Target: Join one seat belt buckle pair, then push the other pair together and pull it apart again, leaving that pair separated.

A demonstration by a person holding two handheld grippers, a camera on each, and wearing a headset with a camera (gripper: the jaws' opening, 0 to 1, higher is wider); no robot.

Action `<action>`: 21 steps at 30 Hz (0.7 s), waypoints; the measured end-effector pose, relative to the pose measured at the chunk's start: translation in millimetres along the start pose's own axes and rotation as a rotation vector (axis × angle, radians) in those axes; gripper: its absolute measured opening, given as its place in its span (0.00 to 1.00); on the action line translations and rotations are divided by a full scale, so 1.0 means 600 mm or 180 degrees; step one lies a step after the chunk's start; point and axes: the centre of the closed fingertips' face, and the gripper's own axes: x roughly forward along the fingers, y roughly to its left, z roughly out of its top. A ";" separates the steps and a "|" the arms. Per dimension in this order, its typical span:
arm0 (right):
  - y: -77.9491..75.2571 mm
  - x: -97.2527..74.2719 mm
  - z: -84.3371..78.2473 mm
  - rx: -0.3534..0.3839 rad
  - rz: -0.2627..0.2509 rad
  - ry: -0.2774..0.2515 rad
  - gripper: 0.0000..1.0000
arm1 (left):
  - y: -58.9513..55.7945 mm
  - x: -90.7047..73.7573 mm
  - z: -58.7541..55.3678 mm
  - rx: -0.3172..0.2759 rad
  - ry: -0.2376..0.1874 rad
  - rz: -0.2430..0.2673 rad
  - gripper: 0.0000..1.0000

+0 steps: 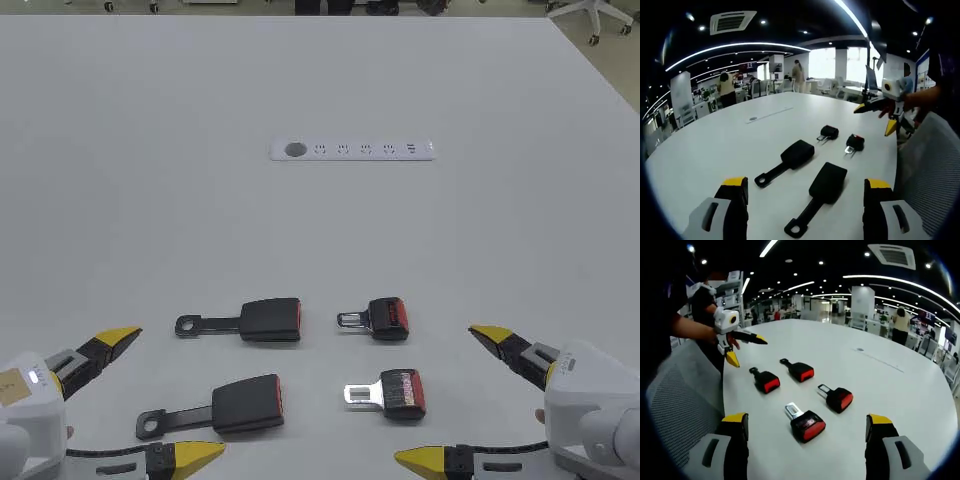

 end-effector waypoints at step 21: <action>-0.006 0.000 -0.003 -0.0044 -0.0012 0.0009 0.99 | 0.001 -0.001 0.003 0.0012 -0.0007 0.0008 0.96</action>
